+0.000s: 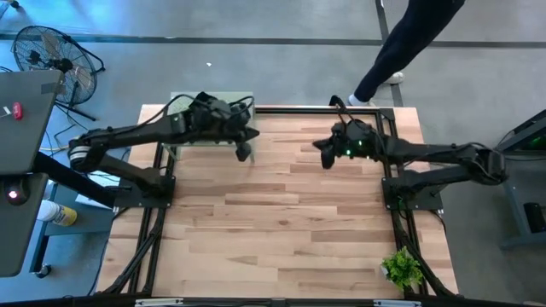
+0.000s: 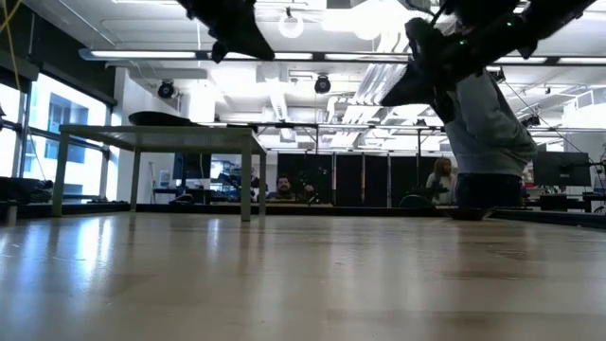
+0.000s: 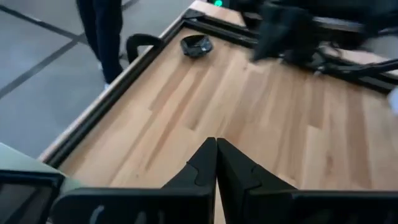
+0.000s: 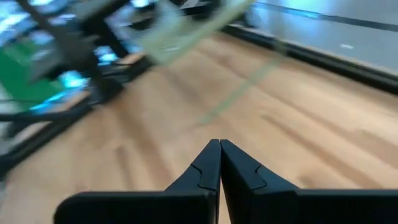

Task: Pick & Place Mini shaped plates
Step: Stack the black leaf-shaped plate on top of the stacked black leaf-shaped plate on the shelf

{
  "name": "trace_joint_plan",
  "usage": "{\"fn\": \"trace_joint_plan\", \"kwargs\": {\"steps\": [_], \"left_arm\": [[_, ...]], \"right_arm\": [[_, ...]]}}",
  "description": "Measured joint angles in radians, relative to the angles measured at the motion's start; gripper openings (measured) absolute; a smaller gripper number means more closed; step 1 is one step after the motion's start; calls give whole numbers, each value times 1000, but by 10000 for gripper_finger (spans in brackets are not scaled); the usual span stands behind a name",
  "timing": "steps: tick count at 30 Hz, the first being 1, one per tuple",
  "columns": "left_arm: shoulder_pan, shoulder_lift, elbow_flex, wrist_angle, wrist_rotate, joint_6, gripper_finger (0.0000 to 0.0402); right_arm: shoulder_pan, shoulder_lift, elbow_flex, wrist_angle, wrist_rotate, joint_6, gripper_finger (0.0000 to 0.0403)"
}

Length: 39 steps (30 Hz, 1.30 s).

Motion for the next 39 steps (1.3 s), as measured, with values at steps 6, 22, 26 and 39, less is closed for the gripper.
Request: {"fn": "trace_joint_plan", "kwargs": {"steps": [6, 22, 26, 39], "left_arm": [[2, -109, -110, 67, 2, -41, 1], [2, -256, -236, 76, -2, -52, 1], [2, -256, -236, 69, -2, -48, 1], [2, -256, -236, 50, -1, -23, 1]], "right_arm": [[-199, 0, 49, -239, 35, 132, 4], [-565, 0, -118, -452, 233, 528, 87], [-596, 13, -118, -471, 313, 551, 137], [-648, 276, -117, -331, 359, 656, 155]]}}
